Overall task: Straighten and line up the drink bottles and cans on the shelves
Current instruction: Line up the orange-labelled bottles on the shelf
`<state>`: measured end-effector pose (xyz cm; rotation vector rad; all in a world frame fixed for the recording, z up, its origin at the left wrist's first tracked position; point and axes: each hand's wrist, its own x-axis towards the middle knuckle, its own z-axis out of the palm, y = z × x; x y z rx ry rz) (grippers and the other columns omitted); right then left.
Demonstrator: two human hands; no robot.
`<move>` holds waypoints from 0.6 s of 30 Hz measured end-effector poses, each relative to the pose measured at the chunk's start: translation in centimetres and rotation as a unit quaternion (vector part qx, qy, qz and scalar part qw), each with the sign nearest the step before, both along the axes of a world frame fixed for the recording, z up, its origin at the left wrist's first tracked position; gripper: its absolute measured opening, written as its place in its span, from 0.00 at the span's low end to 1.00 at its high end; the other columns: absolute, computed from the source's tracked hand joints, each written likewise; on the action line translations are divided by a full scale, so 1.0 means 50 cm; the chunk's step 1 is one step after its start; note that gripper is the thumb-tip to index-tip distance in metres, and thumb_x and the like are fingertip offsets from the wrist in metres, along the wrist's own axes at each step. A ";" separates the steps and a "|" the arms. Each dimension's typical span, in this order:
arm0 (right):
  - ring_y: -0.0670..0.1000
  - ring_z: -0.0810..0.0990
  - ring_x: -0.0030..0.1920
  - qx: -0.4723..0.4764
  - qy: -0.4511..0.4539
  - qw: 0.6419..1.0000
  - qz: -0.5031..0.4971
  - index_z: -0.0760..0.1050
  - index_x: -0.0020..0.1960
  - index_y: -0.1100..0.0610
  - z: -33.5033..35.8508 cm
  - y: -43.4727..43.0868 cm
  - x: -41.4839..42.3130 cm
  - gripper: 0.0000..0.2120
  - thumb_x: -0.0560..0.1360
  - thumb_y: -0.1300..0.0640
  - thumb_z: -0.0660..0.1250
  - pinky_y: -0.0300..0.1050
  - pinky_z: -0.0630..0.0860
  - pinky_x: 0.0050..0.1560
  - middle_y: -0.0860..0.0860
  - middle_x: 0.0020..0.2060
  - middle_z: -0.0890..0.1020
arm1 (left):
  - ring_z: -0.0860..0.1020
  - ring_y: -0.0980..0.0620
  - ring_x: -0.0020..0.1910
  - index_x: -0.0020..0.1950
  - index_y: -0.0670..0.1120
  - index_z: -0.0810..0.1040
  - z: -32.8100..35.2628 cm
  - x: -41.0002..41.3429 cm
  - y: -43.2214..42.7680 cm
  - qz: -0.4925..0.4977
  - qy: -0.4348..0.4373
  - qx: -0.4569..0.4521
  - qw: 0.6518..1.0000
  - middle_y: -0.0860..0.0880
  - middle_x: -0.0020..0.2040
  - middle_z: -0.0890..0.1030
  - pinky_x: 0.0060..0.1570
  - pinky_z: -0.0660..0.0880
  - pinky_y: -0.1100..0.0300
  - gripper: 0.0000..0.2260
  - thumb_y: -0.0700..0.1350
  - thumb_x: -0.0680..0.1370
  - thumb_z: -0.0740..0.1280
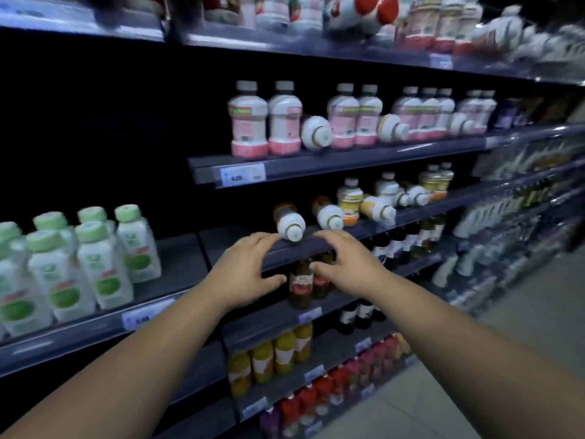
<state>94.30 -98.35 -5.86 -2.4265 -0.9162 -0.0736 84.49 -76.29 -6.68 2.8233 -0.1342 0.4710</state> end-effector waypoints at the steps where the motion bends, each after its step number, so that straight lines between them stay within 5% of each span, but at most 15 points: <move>1: 0.50 0.71 0.66 0.012 0.011 1.000 -0.007 0.64 0.75 0.45 -0.007 -0.010 0.015 0.30 0.76 0.43 0.69 0.49 0.73 0.60 0.45 0.71 0.67 | 0.68 0.50 0.71 0.77 0.54 0.62 -0.006 0.007 -0.010 0.001 0.001 -0.013 1.000 0.52 0.73 0.68 0.68 0.68 0.51 0.36 0.60 0.73 0.71; 9: 0.47 0.75 0.51 0.075 0.055 0.996 0.003 0.68 0.72 0.48 -0.038 0.035 0.113 0.27 0.76 0.48 0.71 0.43 0.71 0.51 0.46 0.63 0.71 | 0.69 0.51 0.70 0.77 0.56 0.62 -0.026 0.090 0.019 0.033 0.027 -0.029 0.999 0.54 0.73 0.67 0.66 0.70 0.53 0.36 0.56 0.72 0.73; 18: 0.50 0.73 0.64 0.056 0.051 0.996 -0.036 0.68 0.72 0.47 -0.076 0.084 0.260 0.29 0.73 0.46 0.72 0.49 0.74 0.62 0.47 0.67 0.72 | 0.65 0.49 0.71 0.75 0.56 0.64 -0.056 0.257 0.080 0.011 0.032 0.016 0.999 0.53 0.74 0.64 0.67 0.69 0.52 0.35 0.52 0.71 0.74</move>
